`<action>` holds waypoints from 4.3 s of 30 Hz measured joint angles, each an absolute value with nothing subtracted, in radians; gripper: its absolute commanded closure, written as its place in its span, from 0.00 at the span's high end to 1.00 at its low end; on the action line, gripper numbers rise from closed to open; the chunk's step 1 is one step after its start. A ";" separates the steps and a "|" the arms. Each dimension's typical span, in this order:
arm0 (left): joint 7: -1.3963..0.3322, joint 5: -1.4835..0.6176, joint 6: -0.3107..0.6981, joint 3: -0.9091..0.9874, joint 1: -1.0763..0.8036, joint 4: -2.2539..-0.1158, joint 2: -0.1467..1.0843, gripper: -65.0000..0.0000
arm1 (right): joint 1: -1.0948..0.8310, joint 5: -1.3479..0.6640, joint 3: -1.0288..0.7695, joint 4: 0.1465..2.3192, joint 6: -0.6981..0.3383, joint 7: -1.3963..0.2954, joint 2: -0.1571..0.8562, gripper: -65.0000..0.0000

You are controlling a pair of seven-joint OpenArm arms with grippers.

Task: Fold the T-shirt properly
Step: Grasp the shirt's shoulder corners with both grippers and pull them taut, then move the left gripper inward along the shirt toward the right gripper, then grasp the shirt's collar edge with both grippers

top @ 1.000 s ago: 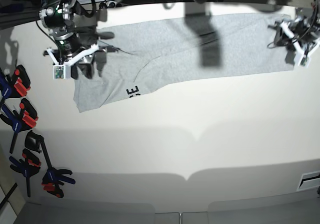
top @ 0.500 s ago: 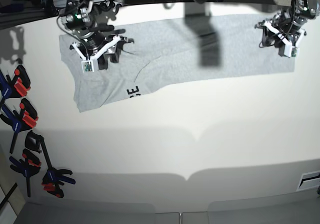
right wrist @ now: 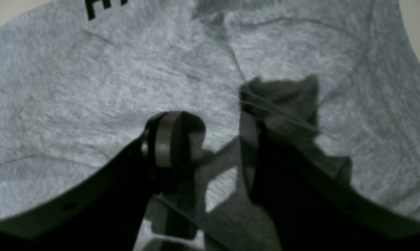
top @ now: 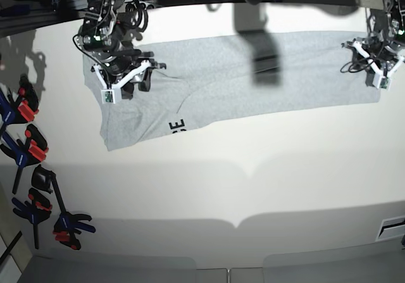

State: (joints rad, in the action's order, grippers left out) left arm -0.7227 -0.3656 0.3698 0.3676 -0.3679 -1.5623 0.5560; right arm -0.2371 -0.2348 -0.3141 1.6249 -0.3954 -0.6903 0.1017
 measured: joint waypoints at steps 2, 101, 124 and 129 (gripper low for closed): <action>-0.726 -0.361 0.366 0.371 -0.362 -1.581 0.571 0.41 | -0.233 -0.235 -0.314 1.625 -0.396 -0.696 0.102 0.39; -0.837 -0.583 0.374 0.214 -0.363 -1.906 0.236 0.00 | -0.238 -0.289 -0.315 1.920 -0.467 -0.832 0.102 0.39; -0.853 -0.577 0.419 0.133 -0.321 -1.907 0.247 0.61 | -0.199 -0.281 -0.324 1.920 -0.467 -0.884 0.103 0.53; -0.875 -0.575 0.419 0.133 -0.321 -1.906 0.249 0.61 | -0.165 -0.215 -0.422 1.921 -0.469 -0.880 0.102 0.67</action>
